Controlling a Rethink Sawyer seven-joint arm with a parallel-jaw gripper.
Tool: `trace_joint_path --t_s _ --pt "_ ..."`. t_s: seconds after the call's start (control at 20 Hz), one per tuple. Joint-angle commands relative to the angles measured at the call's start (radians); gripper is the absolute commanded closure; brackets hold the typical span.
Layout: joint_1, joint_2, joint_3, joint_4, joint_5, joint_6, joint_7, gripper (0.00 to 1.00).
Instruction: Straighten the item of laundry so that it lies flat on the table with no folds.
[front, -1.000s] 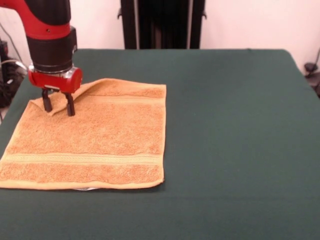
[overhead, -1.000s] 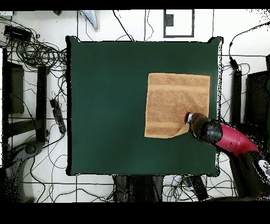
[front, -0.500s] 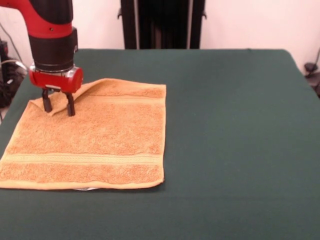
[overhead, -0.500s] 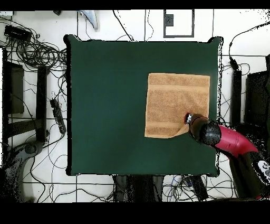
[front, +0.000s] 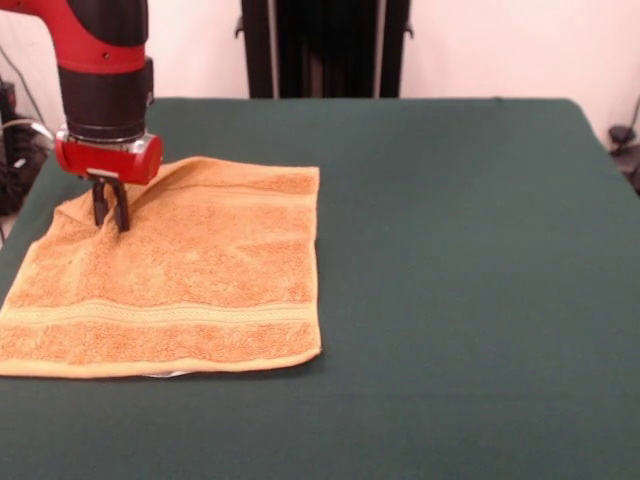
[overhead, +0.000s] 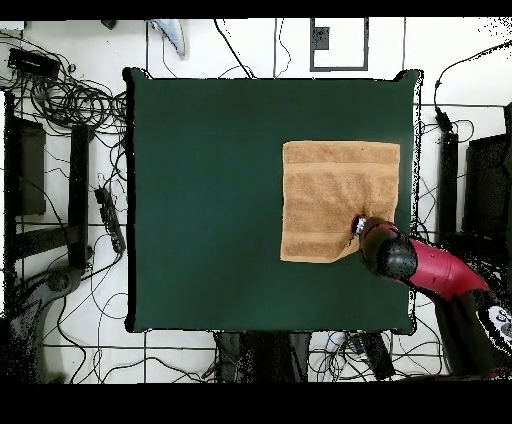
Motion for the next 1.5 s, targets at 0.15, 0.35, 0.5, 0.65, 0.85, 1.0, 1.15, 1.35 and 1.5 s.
trace_joint_path --t_s 0.15,0.35,0.5,0.65,0.85,1.0,1.15,1.35,1.5 --pt "-0.01 0.305 0.008 -0.021 -0.107 -0.131 0.063 1.0" --pt "-0.005 0.298 0.014 -0.023 -0.106 -0.123 0.066 1.0" --pt "-0.005 0.274 0.028 -0.005 -0.075 -0.06 0.067 1.0" --pt "-0.004 0.228 0.049 0.032 -0.05 -0.021 0.072 1.0" --pt "0.019 0.185 0.06 0.051 -0.032 -0.001 0.082 1.0" --pt "0.035 0.179 0.051 0.046 -0.029 -0.016 0.098 0.0" --pt "0.05 0.171 0.045 0.037 -0.028 -0.009 0.097 0.0" --pt "0.06 0.168 0.041 0.023 -0.029 0.0 0.091 0.0" --pt "0.058 0.169 0.048 0.025 -0.022 -0.008 0.1 0.0"
